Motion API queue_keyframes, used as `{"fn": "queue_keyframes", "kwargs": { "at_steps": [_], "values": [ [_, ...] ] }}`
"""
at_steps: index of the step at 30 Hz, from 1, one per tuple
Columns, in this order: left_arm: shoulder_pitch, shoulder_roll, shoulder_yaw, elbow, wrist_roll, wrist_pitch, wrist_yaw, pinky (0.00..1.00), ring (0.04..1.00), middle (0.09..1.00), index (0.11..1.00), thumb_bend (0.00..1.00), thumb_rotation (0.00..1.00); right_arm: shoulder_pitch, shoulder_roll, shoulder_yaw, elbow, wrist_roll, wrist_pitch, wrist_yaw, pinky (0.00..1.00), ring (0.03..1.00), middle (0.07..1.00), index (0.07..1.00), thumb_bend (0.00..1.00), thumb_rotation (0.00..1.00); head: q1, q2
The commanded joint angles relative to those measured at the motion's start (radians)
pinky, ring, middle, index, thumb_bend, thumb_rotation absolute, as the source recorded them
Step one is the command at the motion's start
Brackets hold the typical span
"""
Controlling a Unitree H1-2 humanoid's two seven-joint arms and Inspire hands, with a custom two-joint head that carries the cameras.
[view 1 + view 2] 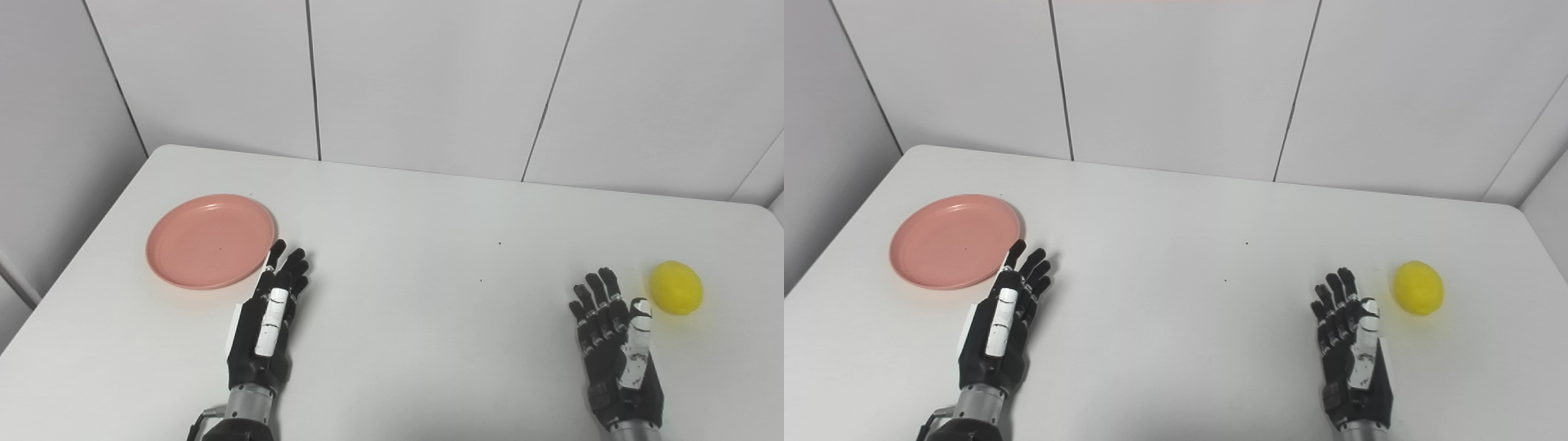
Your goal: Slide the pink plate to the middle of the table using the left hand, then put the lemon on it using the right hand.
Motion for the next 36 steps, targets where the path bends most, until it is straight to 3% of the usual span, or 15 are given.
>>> {"fn": "queue_keyframes", "kwargs": {
  "at_steps": [1,17,32,36],
  "values": [
    [0.021,-0.015,-0.005,0.039,0.004,-0.004,0.005,0.94,0.921,0.908,0.931,0.72,0.72,0.029,-0.012,-0.014,0.073,-0.001,-0.032,0.012,1.00,0.974,0.972,0.977,0.79,1.00,0.008,-0.010],
    [0.004,-0.021,-0.016,0.128,0.015,-0.080,0.004,0.96,0.932,0.907,0.931,0.71,0.72,0.010,-0.013,-0.035,0.135,0.014,-0.052,0.027,1.00,0.987,0.991,0.991,0.78,1.00,0.055,-0.085],
    [0.011,-0.026,-0.008,0.120,0.000,-0.101,0.001,0.97,0.915,0.893,0.914,0.76,0.70,0.014,-0.014,-0.029,0.137,0.002,-0.048,0.028,1.00,0.988,0.992,0.997,0.77,1.00,0.049,-0.085],
    [0.017,-0.031,0.001,0.043,0.016,-0.058,0.029,0.93,0.901,0.884,0.897,0.75,0.73,0.018,-0.015,-0.020,0.132,0.005,-0.043,0.040,1.00,0.994,1.000,1.000,0.76,1.00,0.048,-0.074]
  ]
}}
